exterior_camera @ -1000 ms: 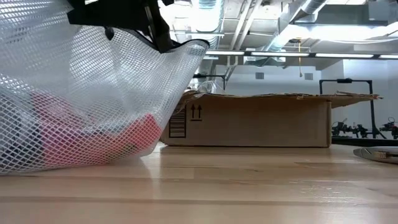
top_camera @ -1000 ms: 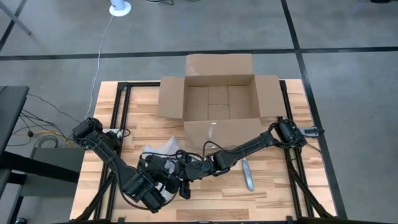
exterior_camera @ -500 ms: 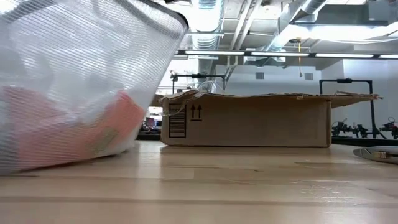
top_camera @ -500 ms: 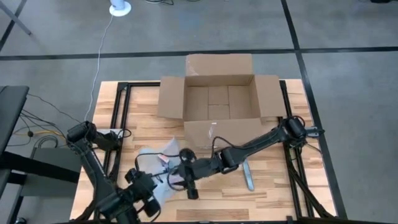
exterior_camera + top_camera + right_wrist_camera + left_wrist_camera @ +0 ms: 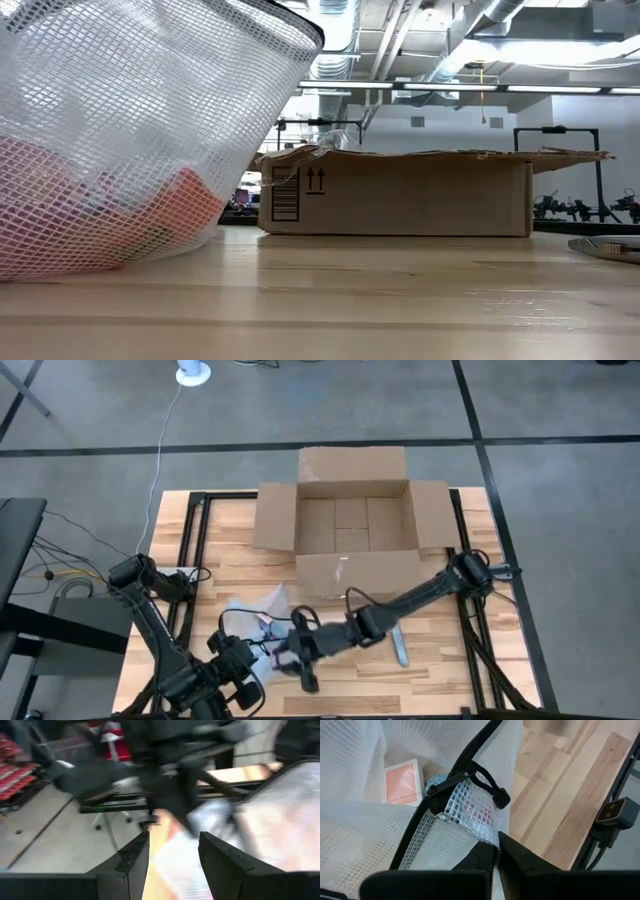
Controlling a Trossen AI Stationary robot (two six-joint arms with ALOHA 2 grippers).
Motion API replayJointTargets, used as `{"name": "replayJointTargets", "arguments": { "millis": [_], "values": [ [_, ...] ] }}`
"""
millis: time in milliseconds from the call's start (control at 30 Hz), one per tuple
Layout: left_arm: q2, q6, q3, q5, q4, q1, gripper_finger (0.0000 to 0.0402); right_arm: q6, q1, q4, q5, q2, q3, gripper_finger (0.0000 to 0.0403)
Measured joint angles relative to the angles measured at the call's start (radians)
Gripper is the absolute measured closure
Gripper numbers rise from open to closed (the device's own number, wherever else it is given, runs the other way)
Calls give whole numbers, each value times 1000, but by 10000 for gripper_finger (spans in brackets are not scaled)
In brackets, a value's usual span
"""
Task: Unpack boxes
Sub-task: Close the transparent zip bag
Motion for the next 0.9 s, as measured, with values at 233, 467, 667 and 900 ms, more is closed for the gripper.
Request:
{"name": "replayJointTargets", "arguments": {
  "millis": [233,467,667,900],
  "values": [
    [0,118,0,5,103,28,401,24,28,-137,191,19,-2,248],
    [0,235,0,13,209,54,401,99,9,-131,206,45,0,248],
    [0,258,0,13,220,62,401,97,15,-110,202,51,0,248],
    [0,258,0,18,219,62,401,92,10,-130,199,51,0,289]
  ]
}}
